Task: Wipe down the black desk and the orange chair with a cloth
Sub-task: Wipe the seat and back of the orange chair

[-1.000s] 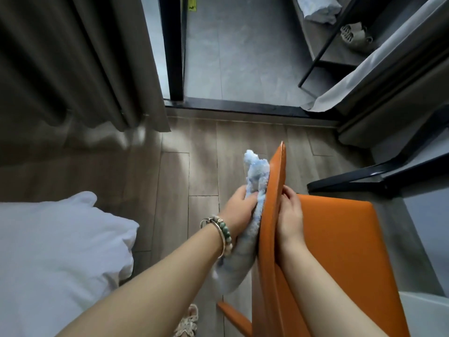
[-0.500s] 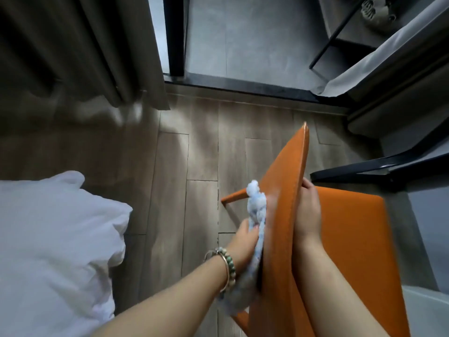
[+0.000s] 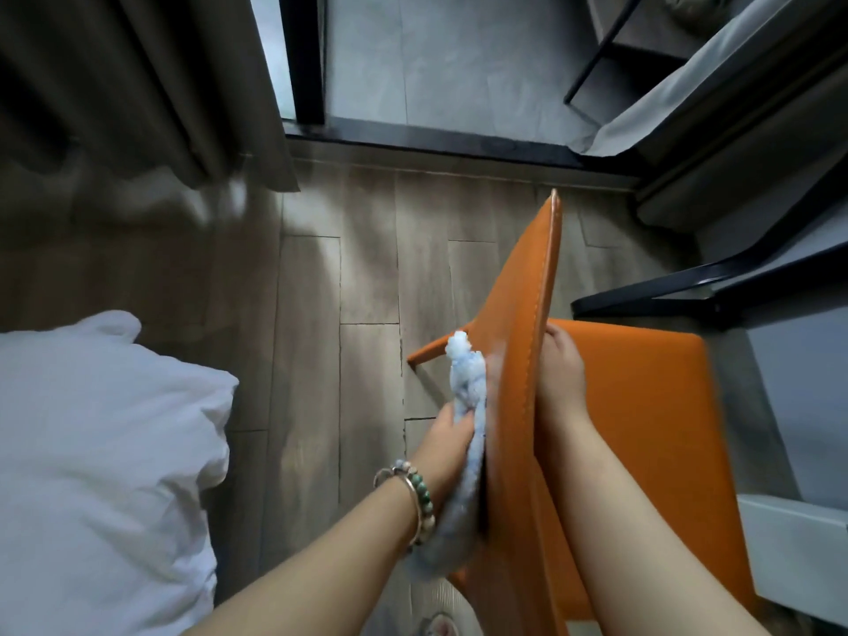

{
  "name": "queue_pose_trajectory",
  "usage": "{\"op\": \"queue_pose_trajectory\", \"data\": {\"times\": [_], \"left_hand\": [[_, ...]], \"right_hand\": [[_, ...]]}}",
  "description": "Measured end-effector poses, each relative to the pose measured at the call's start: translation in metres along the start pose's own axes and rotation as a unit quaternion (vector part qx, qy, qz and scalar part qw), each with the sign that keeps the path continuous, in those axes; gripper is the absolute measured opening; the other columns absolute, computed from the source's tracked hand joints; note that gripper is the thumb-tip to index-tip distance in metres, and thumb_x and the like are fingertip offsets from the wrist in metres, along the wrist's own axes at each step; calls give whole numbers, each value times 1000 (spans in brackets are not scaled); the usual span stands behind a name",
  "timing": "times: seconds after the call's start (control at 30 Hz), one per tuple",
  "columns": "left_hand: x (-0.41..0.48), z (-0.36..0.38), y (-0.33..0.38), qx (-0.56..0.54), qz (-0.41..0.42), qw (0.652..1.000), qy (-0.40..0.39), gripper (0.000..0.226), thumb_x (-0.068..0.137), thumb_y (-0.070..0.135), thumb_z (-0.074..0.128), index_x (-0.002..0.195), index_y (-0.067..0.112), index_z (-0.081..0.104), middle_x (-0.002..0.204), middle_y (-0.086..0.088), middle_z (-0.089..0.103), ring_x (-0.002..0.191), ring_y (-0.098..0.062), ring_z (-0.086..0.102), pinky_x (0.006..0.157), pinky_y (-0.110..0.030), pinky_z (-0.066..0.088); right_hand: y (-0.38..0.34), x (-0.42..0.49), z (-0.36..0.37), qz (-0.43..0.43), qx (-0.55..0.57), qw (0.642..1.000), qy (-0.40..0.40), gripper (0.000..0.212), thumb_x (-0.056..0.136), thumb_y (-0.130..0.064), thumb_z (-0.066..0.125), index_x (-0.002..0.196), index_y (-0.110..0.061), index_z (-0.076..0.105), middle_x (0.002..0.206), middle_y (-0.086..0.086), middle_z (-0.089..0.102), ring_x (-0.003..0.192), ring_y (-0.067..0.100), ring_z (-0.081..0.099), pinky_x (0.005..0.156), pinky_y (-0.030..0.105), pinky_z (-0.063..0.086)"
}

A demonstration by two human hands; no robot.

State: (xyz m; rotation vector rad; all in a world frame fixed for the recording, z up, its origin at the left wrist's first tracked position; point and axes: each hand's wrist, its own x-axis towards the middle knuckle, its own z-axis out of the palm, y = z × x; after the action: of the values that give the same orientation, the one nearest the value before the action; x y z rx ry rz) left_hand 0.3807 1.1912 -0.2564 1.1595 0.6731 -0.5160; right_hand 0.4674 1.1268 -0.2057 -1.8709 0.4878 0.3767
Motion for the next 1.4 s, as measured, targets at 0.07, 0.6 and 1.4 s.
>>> {"op": "queue_pose_trajectory", "data": {"times": [0.07,0.6,1.4], "left_hand": [[-10,-4,-3,-70,15,997,-11,36,95,29,49,127,12,49,111,-10,65,103,-24,63,95,-42,48],[-109,24,-9,-146,105,980,87,34,99,24,37,123,6,53,112,-24,62,97,-34,63,79,-40,55],[-211,172,-113,-217,180,955,95,28,99,20,37,124,19,48,102,-13,64,90,-25,64,84,-41,51]], "right_hand": [[1,-4,-5,6,-12,1000,-3,28,94,-15,46,118,-10,59,108,7,65,98,21,62,88,31,51],[38,-154,-93,-159,-163,938,-260,71,78,-24,69,139,-33,34,133,-12,43,114,3,43,92,17,41],[131,-226,-245,-295,-380,872,-93,54,86,-36,47,138,-41,34,134,-12,52,117,22,52,88,33,41]]}}
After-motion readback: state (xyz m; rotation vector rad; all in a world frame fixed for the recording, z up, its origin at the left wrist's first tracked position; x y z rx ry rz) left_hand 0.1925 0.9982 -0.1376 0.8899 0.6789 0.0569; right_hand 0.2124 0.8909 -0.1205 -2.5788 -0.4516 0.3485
